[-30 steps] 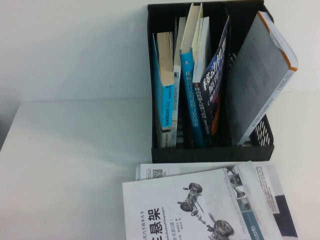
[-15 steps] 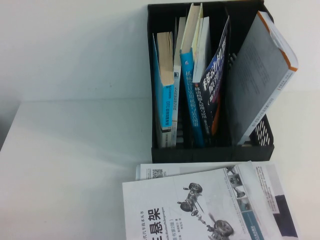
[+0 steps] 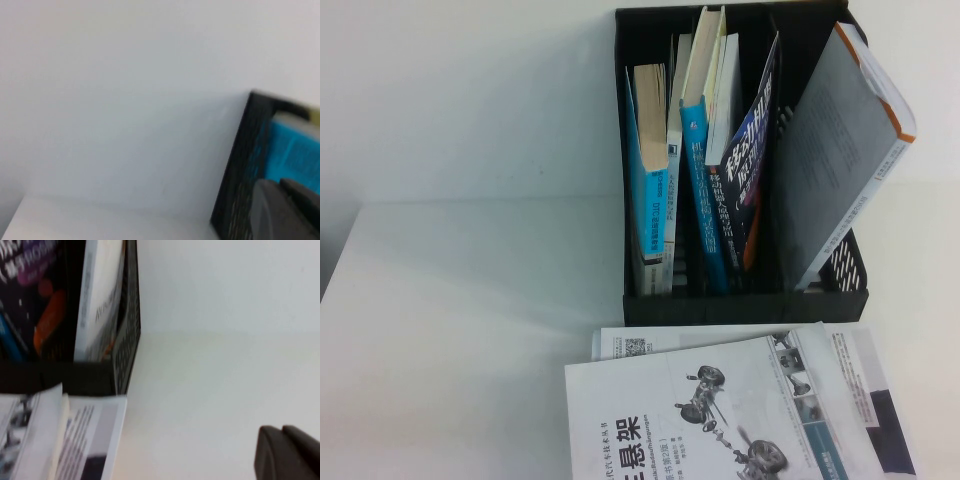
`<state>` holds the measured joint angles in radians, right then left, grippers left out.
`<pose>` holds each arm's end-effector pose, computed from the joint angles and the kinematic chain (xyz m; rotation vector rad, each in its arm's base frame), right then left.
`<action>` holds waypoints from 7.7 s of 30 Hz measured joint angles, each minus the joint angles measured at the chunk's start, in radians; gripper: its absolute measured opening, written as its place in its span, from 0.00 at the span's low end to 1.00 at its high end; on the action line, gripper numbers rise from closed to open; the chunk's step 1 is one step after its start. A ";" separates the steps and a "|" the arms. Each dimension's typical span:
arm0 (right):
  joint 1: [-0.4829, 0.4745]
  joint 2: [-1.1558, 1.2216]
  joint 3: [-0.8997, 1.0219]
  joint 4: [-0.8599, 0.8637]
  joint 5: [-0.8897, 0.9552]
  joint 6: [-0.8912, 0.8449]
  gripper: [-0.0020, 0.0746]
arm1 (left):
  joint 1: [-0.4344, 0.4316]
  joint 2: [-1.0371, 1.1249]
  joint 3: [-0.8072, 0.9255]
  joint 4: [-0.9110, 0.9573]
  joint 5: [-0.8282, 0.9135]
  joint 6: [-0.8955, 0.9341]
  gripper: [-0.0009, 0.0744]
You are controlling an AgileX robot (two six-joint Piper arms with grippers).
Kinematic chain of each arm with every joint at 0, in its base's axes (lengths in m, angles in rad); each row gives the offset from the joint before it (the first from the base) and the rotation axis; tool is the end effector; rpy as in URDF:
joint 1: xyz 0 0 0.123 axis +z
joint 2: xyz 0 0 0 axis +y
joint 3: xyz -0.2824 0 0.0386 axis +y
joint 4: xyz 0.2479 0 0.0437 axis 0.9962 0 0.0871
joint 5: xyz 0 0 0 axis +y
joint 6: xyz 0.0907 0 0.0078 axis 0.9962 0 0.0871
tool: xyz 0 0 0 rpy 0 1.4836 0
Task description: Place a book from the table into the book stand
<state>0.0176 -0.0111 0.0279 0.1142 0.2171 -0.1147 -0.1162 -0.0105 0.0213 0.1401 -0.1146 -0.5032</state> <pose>0.0558 0.0032 0.1847 -0.0360 1.7158 0.0318 0.0544 -0.0078 0.2167 -0.1588 1.3840 -0.4118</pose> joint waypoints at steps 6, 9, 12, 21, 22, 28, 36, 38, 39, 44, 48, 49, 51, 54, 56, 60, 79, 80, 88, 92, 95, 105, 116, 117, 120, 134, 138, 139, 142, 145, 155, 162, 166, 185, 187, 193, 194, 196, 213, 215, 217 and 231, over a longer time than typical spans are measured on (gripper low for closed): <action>0.000 0.000 0.000 0.000 -0.304 0.000 0.02 | 0.000 0.000 0.000 0.002 -0.327 0.000 0.01; 0.000 0.000 0.000 0.000 -0.416 0.000 0.02 | 0.000 0.000 0.000 0.015 -0.400 -0.008 0.01; 0.000 0.000 0.000 0.000 -0.492 0.000 0.02 | 0.000 -0.002 0.000 0.038 -0.415 -0.015 0.01; 0.000 0.000 0.000 0.002 -0.663 0.083 0.02 | 0.000 -0.002 0.000 0.068 -0.460 -0.085 0.01; 0.000 0.000 0.000 0.004 -0.689 0.108 0.02 | 0.000 -0.002 0.000 0.066 -0.462 -0.116 0.01; 0.000 0.000 -0.042 0.010 -0.781 0.189 0.02 | 0.000 -0.002 0.000 0.064 -0.509 -0.230 0.01; 0.000 0.021 -0.376 0.010 -0.671 0.265 0.02 | 0.000 -0.004 -0.216 0.077 -0.234 -0.238 0.01; 0.000 0.062 -0.484 0.010 -0.611 0.271 0.02 | 0.000 0.009 -0.311 0.105 -0.171 -0.238 0.01; 0.000 0.092 -0.536 0.010 -0.567 0.271 0.02 | 0.000 0.026 -0.357 0.121 -0.139 -0.238 0.01; 0.000 0.286 -0.707 0.010 -0.328 0.271 0.02 | 0.000 0.175 -0.517 0.178 0.025 -0.238 0.01; 0.000 0.441 -0.728 0.010 -0.234 0.269 0.02 | 0.000 0.338 -0.550 0.172 0.196 -0.240 0.01; 0.000 0.464 -0.728 0.010 -0.223 0.267 0.02 | 0.000 0.370 -0.550 0.164 0.231 -0.243 0.01; 0.000 0.502 -0.728 0.010 -0.202 0.267 0.02 | 0.000 0.441 -0.550 0.156 0.308 -0.252 0.01; 0.000 0.511 -0.728 0.010 -0.168 0.269 0.02 | 0.000 0.525 -0.548 0.149 0.383 -0.256 0.01; 0.000 0.509 -0.728 0.021 -0.141 0.284 0.02 | 0.000 0.550 -0.548 0.149 0.395 -0.257 0.01; 0.000 0.509 -0.728 0.060 0.018 0.302 0.02 | 0.000 0.578 -0.548 0.095 0.402 -0.257 0.01; 0.078 0.821 -0.658 0.049 0.503 0.086 0.02 | 0.000 0.831 -0.550 -0.371 0.435 0.160 0.01; 0.078 0.848 -0.658 0.064 0.501 0.086 0.02 | 0.000 0.845 -0.559 -0.414 0.462 0.220 0.01; 0.078 1.027 -0.660 0.348 0.487 -0.128 0.02 | 0.043 1.018 -0.715 -0.708 0.793 0.716 0.01; 0.078 1.100 -0.660 0.499 0.464 -0.258 0.02 | 0.130 1.084 -0.761 -0.824 0.876 0.870 0.01; 0.078 1.146 -0.660 0.554 0.439 -0.295 0.02 | 0.201 1.137 -0.767 -0.902 0.956 0.961 0.01; 0.078 1.318 -0.664 0.633 0.425 -0.395 0.02 | 0.257 1.330 -0.769 -1.063 1.034 1.078 0.01; 0.092 1.560 -0.752 0.646 0.421 -0.437 0.02 | 0.257 1.456 -0.769 -1.116 1.099 1.081 0.01; 0.092 1.581 -0.761 0.646 0.421 -0.437 0.02 | 0.257 1.461 -0.769 -1.118 1.099 1.081 0.01; 0.092 1.637 -0.779 0.677 0.439 -0.452 0.02 | 0.257 1.468 -0.771 -1.115 1.104 1.081 0.01; 0.131 1.754 -0.789 0.920 0.547 -0.657 0.02 | 0.258 1.475 -0.778 -1.072 1.097 1.077 0.01; 0.131 1.754 -0.789 0.920 0.549 -0.658 0.02 | 0.258 1.475 -0.778 -1.007 1.078 1.063 0.03; 0.131 1.754 -0.791 0.918 0.549 -0.658 0.02 | 0.258 1.475 -0.778 -0.997 1.078 1.060 0.06; 0.131 1.756 -0.794 0.914 0.551 -0.658 0.02 | 0.258 1.475 -0.778 -0.987 1.078 1.057 0.16; 0.131 1.758 -0.797 0.910 0.554 -0.658 0.02 | 0.258 1.479 -0.778 -0.986 1.078 1.056 0.35; 0.131 1.759 -0.797 0.910 0.565 -0.658 0.02 | 0.258 1.570 -0.696 -1.185 1.050 1.235 0.77; 0.131 1.763 -0.797 0.901 0.597 -0.658 0.02 | 0.258 1.666 -0.659 -1.367 1.043 1.399 0.78; 0.131 1.763 -0.797 0.901 0.609 -0.658 0.02 | 0.258 1.746 -0.660 -1.446 1.075 1.470 0.79; 0.131 1.763 -0.797 0.911 0.625 -0.661 0.02 | 0.194 1.958 -0.660 -1.640 1.242 1.560 0.31; 0.131 1.763 -0.797 0.913 0.625 -0.661 0.02 | 0.196 1.958 -0.662 -1.644 1.268 1.570 0.18; 0.131 1.763 -0.797 0.915 0.625 -0.673 0.02 | 0.198 1.952 -0.662 -1.646 1.273 1.570 0.16; 0.131 1.761 -0.797 0.915 0.625 -0.673 0.02 | 0.198 1.946 -0.662 -1.646 1.271 1.570 0.16; 0.133 1.747 -0.797 0.909 0.621 -0.673 0.02 | 0.198 1.928 -0.662 -1.645 1.269 1.570 0.16; 0.135 1.310 -0.797 0.846 0.419 -0.564 0.02 | 0.198 1.643 -0.660 -1.551 1.161 1.421 0.16; 0.135 1.256 -0.797 0.831 0.415 -0.564 0.02 | 0.197 1.573 -0.660 -1.543 1.160 1.389 0.16; 0.135 1.218 -0.797 0.807 0.413 -0.564 0.02 | 0.197 1.499 -0.660 -1.532 1.155 1.352 0.16; 0.135 1.167 -0.789 0.734 0.477 -0.503 0.02 | 0.197 1.051 -1.051 -1.067 1.240 0.882 0.16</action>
<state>0.1528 1.1563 -0.7612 0.8479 0.6941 -0.6177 0.0804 1.0410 -1.0302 -0.9274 1.1257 0.3792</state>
